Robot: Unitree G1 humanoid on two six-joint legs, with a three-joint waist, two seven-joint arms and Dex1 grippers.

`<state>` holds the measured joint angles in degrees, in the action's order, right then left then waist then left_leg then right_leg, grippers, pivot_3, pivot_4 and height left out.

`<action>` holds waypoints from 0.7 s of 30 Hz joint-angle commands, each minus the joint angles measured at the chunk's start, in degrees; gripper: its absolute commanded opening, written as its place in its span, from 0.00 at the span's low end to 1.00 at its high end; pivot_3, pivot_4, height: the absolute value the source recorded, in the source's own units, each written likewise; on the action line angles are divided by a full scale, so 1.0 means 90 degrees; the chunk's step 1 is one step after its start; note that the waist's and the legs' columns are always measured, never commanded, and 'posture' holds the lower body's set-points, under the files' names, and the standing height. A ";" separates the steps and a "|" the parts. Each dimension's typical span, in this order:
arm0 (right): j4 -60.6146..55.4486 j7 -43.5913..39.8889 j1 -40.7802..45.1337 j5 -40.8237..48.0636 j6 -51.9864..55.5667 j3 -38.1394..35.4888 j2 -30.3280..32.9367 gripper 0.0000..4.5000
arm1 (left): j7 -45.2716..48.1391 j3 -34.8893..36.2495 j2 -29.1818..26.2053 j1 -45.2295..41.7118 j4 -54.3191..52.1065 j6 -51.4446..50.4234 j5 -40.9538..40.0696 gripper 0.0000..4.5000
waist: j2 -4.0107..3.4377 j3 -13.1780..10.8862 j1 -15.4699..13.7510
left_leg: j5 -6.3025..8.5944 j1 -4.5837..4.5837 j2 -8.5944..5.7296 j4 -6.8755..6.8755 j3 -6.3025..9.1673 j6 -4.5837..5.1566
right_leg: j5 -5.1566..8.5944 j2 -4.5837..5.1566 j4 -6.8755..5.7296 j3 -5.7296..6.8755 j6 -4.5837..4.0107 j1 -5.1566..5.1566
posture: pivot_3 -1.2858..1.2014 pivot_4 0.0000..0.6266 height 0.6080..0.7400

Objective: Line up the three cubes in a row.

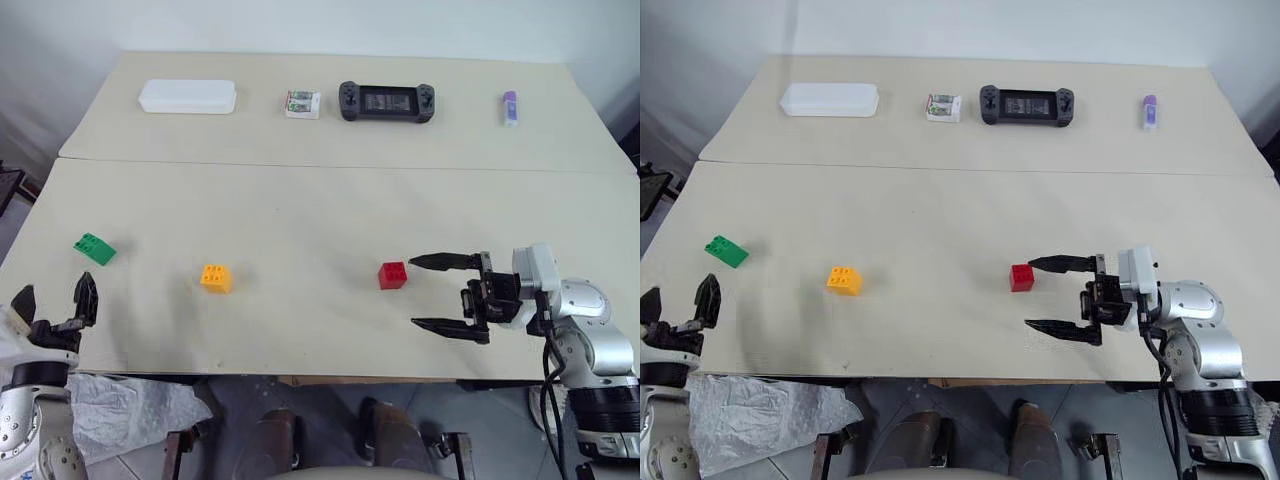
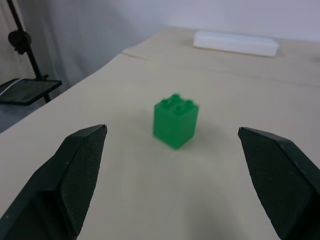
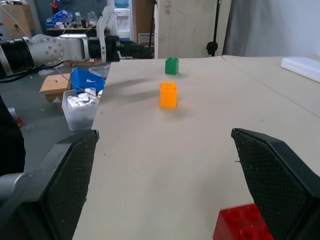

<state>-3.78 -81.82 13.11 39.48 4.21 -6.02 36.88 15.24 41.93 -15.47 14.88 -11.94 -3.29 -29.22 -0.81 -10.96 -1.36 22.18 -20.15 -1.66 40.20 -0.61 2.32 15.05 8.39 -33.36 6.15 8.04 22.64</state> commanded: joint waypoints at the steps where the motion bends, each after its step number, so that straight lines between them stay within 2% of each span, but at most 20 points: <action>1: -0.0365 0.0117 -0.0001 0.0214 0.0144 -0.0124 -0.0062 0.99 | 0.0716 0.0565 -0.0033 0.0603 0.0693 0.0737 -0.0233 1.00 | 0.0000 0.0000 0.0022 | 0.0002 -0.0001 0.0000 -0.0004 0.0000 -0.0001 | 0.0000 0.0000 0.0003 0.0001 -0.0001 0.0002 | 0.52 0.24 1.00; 7: -0.0329 0.0022 -0.0043 0.0158 0.0019 -0.0143 -0.0126 0.99 | 0.1561 0.0898 -0.0396 0.0985 0.1499 0.1015 -0.0633 1.00 | 0.0007 0.0002 -0.0032 | 0.0006 -0.0003 0.0008 -0.0002 0.0003 -0.0002 | 0.0001 0.0001 0.0025 0.0012 -0.0002 -0.0004 | 0.52 0.24 1.00; 11: -0.0281 0.0045 -0.0099 0.0113 -0.0192 -0.0168 -0.0297 0.99 | 0.1755 0.0778 -0.0719 0.0780 0.1672 0.1012 -0.0632 1.00 | 0.0009 0.0004 -0.0025 | 0.0013 -0.0002 0.0004 -0.0001 0.0006 -0.0014 | 0.0001 0.0010 0.0039 0.0011 -0.0002 -0.0006 | 0.52 0.24 1.00; 14: -0.0325 0.0099 -0.0115 0.0152 -0.0104 -0.0094 -0.0397 0.99 | 0.1958 0.0509 -0.1259 0.0172 0.1969 0.0826 -0.0563 1.00 | 0.0008 0.0004 -0.0030 | 0.0010 -0.0001 0.0005 -0.0002 0.0008 -0.0012 | 0.0001 0.0009 0.0009 0.0012 -0.0002 -0.0005 | 0.52 0.24 1.00; 21: -0.0564 0.0313 0.0027 0.0103 0.0129 0.0189 -0.0638 0.99 | 0.2820 -0.0425 -0.2925 -0.1903 0.4235 0.0724 0.0062 1.00 | 0.0008 0.0007 0.0049 | 0.0001 0.0000 -0.0005 -0.0005 -0.0001 0.0001 | 0.0002 0.0001 -0.0021 0.0015 -0.0004 0.0014 | 0.52 0.24 1.00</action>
<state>-6.15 -79.79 12.76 39.81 5.20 -4.41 31.52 38.41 39.52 -39.46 -0.51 22.45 3.21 -30.35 -0.74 -10.90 -0.92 22.19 -20.18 -1.71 40.16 -0.64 2.34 15.07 8.38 -33.56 6.34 8.01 22.80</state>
